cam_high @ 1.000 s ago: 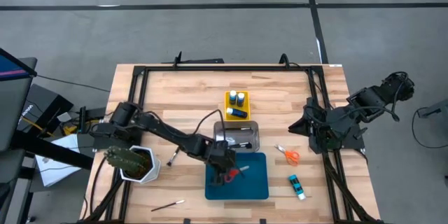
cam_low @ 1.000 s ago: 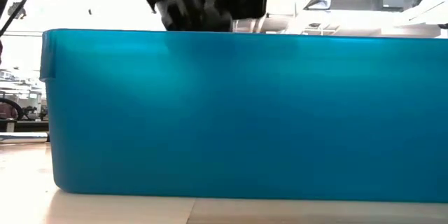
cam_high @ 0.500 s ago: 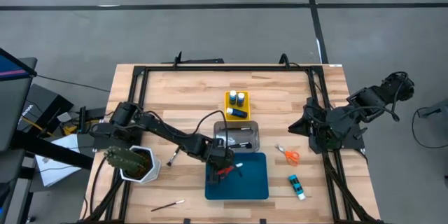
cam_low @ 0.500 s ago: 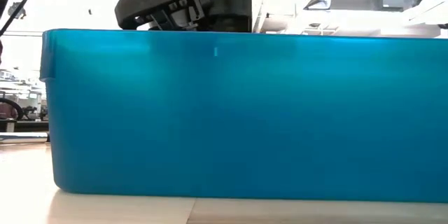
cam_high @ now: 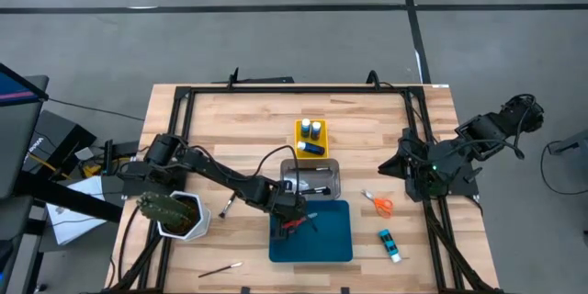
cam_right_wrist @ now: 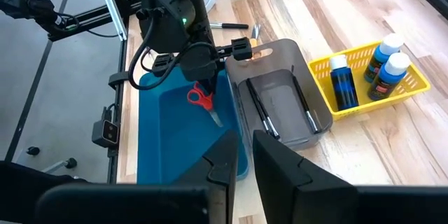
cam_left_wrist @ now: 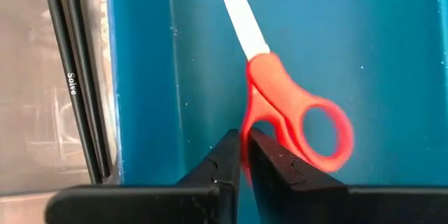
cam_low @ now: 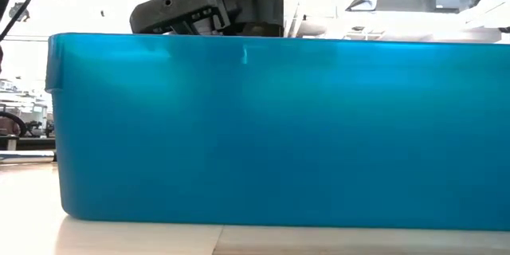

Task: Pick & Place Paint Supplies
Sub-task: Put the red scissors into the blue bin, then put the yellow scissors into the blue bin

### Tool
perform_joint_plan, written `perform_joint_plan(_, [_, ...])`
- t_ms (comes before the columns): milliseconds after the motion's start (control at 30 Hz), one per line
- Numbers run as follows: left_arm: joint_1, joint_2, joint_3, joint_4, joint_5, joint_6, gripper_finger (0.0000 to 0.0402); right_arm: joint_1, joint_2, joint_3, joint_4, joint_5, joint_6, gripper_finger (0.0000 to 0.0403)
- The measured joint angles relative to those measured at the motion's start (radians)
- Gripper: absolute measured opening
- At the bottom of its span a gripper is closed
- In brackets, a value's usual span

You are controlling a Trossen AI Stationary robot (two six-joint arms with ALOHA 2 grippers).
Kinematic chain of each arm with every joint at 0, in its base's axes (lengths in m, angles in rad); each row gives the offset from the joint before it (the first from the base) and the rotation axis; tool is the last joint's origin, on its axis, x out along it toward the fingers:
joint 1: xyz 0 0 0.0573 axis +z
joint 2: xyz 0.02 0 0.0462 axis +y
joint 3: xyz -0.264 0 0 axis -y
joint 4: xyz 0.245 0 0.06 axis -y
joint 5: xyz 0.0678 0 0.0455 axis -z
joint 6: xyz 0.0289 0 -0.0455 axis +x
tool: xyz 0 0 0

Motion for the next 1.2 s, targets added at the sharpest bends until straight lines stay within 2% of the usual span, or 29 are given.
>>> perform_joint_plan(567, [0.0,-0.019,0.0,0.003,0.001,-0.02,0.005,0.0,0.0,0.0,0.0,0.0,0.0,0.0043])
perform_joint_plan(900, [0.0,-0.194,0.0,0.015,0.001,0.015,0.0045,0.0,0.0,0.0,-0.001,0.001,0.0,0.0043])
perform_joint_plan(1033, [0.0,-0.286,0.0,-0.021,-0.086,-0.015,0.0044,0.0,0.0,0.0,-0.001,0.001,0.0,0.0043])
perform_joint_plan(1200, [0.012,-0.395,0.0,-0.1,-0.229,-0.208,0.0044,0.0,0.0,0.0,-0.001,0.001,0.003,0.0043])
